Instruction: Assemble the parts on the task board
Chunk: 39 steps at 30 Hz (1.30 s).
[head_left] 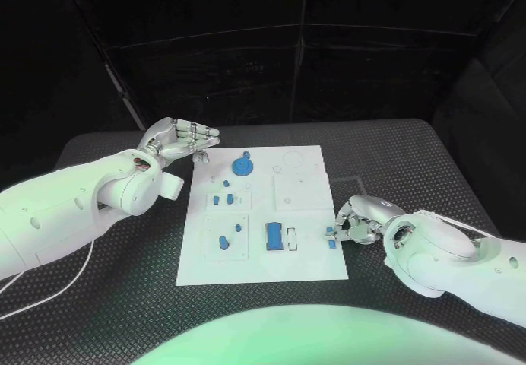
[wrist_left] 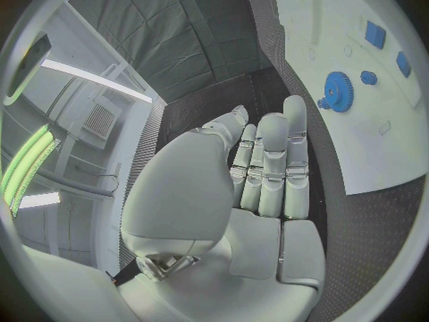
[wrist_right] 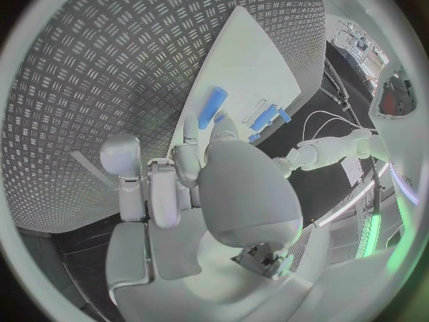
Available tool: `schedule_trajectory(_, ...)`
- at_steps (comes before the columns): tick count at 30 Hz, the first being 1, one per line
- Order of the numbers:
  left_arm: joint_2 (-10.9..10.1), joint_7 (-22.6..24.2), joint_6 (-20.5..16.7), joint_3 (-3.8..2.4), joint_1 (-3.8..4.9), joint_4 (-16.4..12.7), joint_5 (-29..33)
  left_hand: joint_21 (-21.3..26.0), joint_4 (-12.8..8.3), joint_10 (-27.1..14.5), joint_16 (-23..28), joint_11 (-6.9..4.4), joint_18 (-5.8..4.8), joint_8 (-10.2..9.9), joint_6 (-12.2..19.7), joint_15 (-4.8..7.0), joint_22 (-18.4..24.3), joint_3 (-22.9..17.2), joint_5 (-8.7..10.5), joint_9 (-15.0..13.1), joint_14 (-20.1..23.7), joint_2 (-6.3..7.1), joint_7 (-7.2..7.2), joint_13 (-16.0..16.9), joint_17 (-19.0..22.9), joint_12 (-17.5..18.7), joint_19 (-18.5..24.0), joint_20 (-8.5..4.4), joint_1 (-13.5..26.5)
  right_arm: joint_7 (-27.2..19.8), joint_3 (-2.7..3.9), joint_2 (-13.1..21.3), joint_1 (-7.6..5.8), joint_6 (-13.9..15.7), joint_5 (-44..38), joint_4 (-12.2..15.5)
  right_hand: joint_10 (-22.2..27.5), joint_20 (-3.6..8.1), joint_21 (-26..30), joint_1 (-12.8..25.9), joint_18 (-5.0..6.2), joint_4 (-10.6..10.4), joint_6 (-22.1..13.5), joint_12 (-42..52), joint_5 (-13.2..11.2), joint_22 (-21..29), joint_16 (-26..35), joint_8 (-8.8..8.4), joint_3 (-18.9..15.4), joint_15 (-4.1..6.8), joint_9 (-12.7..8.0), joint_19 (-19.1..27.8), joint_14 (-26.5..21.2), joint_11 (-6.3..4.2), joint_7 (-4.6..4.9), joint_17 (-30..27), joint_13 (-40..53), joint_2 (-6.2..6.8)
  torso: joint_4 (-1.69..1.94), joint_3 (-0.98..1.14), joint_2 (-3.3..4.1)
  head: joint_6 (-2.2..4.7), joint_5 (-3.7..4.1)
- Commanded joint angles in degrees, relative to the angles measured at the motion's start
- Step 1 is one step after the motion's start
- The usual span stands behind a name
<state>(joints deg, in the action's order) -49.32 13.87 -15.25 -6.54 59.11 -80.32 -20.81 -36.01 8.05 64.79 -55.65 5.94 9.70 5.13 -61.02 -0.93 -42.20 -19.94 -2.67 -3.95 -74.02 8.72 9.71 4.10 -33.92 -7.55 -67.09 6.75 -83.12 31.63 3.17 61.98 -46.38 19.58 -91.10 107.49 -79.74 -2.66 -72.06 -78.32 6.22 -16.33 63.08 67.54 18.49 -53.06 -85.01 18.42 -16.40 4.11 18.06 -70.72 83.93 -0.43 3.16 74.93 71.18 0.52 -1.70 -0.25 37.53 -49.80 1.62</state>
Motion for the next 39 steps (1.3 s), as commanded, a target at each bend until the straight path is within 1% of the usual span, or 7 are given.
schedule_trajectory(1,0.0,0.4,0.5,-0.05,0.06,-0.1,0.2,0.4,-0.1,-0.4,0.2,0.05,0.76,-0.3,-0.1,0.01,0.1,-0.1,-0.08,0.0,0.2,-0.16,0.21,-0.1,0.0,-0.3,-0.4,-0.07,-0.6,1.4,-0.06,-0.2,0.03,-3.8,-2.3,0.1,-0.1,0.43,0.4,0.0,0.72,-0.1,0.6,0.3,-0.6,0.0,0.3,0.25,-0.3,0.31,0.1,0.0,3.9,-0.53,0.05,4.2,0.0,0.61,0.00,-0.01,-0.01,-0.04,-0.07)
schedule_trajectory(9,-0.1,0.4,0.6,-0.05,0.05,-0.2,0.2,0.4,-0.1,-0.4,0.2,0.05,0.76,-0.3,-0.1,0.01,0.1,-0.1,-0.08,0.0,0.2,-0.16,0.21,-0.1,0.0,-0.3,-0.4,-0.07,-0.6,1.8,-0.06,-1.2,0.69,-5.0,-3.6,-0.1,-0.2,0.58,0.6,-1.6,0.72,0.5,0.4,0.3,-1.4,0.2,0.4,0.39,0.1,0.44,0.6,0.0,3.9,-0.65,-0.07,4.1,0.0,1.06,0.01,-0.03,0.02,-0.15,-0.09)
schedule_trajectory(17,-0.3,0.4,0.5,-0.05,0.05,-0.3,0.2,0.4,-0.1,-0.4,0.2,0.05,0.76,-0.3,-0.1,0.01,0.1,-0.1,-0.08,0.0,0.2,-0.16,0.21,-0.1,0.0,-0.3,-0.4,-0.07,-0.6,2.5,-0.06,-2.8,1.24,-6.7,-7.0,-0.7,0.2,0.73,1.1,-6.3,0.78,2.8,0.1,-0.3,-0.6,0.7,0.7,0.38,1.2,0.57,1.2,0.1,3.9,-0.76,-0.12,3.8,-0.3,1.05,0.12,0.00,0.06,-0.20,-0.23)
schedule_trajectory(24,-0.3,0.4,0.5,-0.05,0.05,-0.4,0.2,0.4,-0.1,-0.4,0.1,0.04,0.76,-0.3,-0.1,0.01,0.1,-0.1,-0.08,0.0,0.2,-0.17,0.20,-0.1,0.0,-0.4,-0.4,-0.07,-0.6,3.3,-0.06,-3.8,1.39,-9.2,-9.9,-0.9,0.7,0.72,1.7,-9.7,0.89,4.6,-0.3,-1.1,-0.3,1.5,1.2,-0.06,2.3,0.48,1.3,0.5,3.7,-0.62,0.11,3.1,-0.9,0.92,0.03,-0.01,-0.04,-0.20,-0.47)
schedule_trajectory(31,-0.3,0.3,0.4,-0.05,0.05,-0.4,0.2,0.4,-0.1,-0.4,0.1,0.03,0.76,-0.3,-0.1,0.01,0.1,-0.1,-0.09,0.0,0.2,-0.21,0.17,-0.1,0.0,-0.4,-0.4,-0.08,-0.6,4.1,-0.06,-3.8,1.42,-9.8,-10.9,-0.6,1.3,0.72,2.0,-12.5,0.91,4.8,-0.2,-1.9,9.0,1.6,1.4,-1.12,5.2,0.47,1.1,0.5,3.7,-0.62,0.25,3.0,-1.3,0.17,0.00,0.01,-0.08,-0.20,-0.58)
schedule_trajectory(35,-0.3,0.3,0.4,-0.05,0.05,-0.4,0.2,0.4,-0.1,-0.4,0.1,0.03,0.76,-0.3,-0.1,0.01,0.1,-0.1,-0.09,0.0,0.2,-0.21,0.17,-0.1,0.0,-0.4,-0.4,-0.08,-0.6,4.3,-0.06,-3.4,1.42,-8.9,-10.0,0.1,1.4,0.77,1.9,-13.1,0.88,4.2,-0.2,-2.0,10.8,1.4,1.4,-1.47,6.8,0.51,1.0,0.3,3.8,-0.67,0.20,3.2,-1.4,-0.11,0.03,0.03,-0.11,-0.20,-0.58)
schedule_trajectory(39,-0.2,0.2,0.4,-0.05,0.05,-0.3,0.2,0.4,-0.1,-0.4,0.1,0.03,0.76,-0.3,-0.1,0.01,0.1,-0.1,-0.09,0.0,0.2,-0.21,0.17,-0.1,0.0,-0.4,-0.4,-0.08,-0.6,4.6,-0.04,-2.9,1.41,-7.2,-7.6,1.1,1.3,0.76,1.8,-12.7,0.82,2.9,-0.4,-2.0,13.0,1.1,1.2,-1.97,8.7,0.47,0.9,0.1,3.9,-0.64,0.28,3.6,-1.3,0.40,0.03,0.01,-0.08,-0.20,-0.62)
